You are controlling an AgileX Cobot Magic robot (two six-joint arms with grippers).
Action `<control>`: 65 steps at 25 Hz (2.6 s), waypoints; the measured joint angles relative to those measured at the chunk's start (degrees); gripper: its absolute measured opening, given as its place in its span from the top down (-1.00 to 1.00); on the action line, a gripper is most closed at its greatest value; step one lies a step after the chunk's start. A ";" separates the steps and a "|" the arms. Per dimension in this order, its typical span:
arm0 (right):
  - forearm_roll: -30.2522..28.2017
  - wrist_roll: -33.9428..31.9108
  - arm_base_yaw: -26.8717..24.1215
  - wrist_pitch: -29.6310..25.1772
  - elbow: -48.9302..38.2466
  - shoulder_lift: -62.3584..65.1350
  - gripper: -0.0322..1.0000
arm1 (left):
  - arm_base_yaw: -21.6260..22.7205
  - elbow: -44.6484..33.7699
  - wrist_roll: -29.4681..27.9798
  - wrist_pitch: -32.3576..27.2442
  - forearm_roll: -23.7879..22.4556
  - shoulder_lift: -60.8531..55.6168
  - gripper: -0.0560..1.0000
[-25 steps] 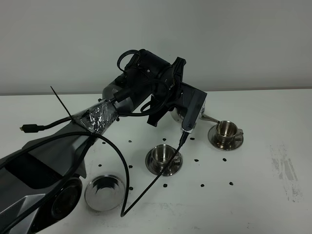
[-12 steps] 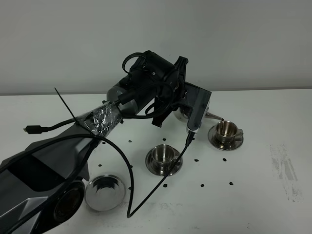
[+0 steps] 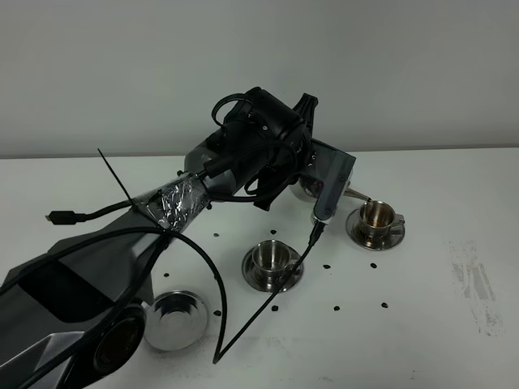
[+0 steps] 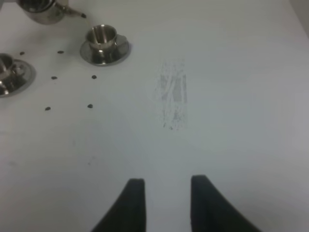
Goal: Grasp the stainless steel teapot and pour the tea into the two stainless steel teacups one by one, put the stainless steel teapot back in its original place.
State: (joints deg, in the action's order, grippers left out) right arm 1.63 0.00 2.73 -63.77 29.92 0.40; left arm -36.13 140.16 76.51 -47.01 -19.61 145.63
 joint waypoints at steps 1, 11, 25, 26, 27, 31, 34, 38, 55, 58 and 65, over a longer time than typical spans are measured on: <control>0.00 0.00 0.00 0.00 0.00 0.00 0.49 | -0.13 0.00 -0.18 0.00 -0.25 0.16 0.44; 0.00 0.00 0.00 0.00 0.00 0.00 0.49 | -0.31 0.00 -1.25 -0.06 -3.24 0.76 0.44; 0.00 0.00 0.00 0.00 0.00 0.00 0.49 | -0.84 0.00 -1.32 -0.06 -5.36 0.76 0.44; 0.00 0.00 0.00 0.00 0.00 0.00 0.49 | -0.84 0.00 -1.32 -0.06 -5.74 0.76 0.44; 0.00 0.00 0.00 0.00 0.00 0.00 0.49 | -0.84 0.00 -1.32 -0.06 -5.97 0.76 0.44; 0.00 0.00 0.00 0.00 0.00 0.00 0.49 | -0.84 0.00 -1.32 -0.17 -6.27 0.76 0.44; 0.00 0.00 0.00 0.00 0.00 0.00 0.49 | -0.84 0.00 -1.32 -0.17 -6.60 0.76 0.44; 0.00 0.00 0.00 0.00 0.00 0.00 0.49 | -0.84 0.00 -1.32 0.03 -7.56 0.76 0.44; 0.00 0.00 0.00 0.00 0.00 0.00 0.49 | -1.87 0.00 -4.03 1.25 -10.35 0.76 0.44; 0.00 0.00 0.00 0.00 0.00 0.00 0.49 | -2.11 0.00 -4.03 1.37 -10.35 0.76 0.44; 0.00 0.00 0.00 0.00 0.00 0.00 0.49 | -2.52 0.00 -4.03 1.69 -13.08 0.76 0.44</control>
State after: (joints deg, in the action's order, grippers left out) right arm 1.63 0.00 2.73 -63.77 29.92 0.40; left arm -38.65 140.16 72.48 -45.32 -32.69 146.39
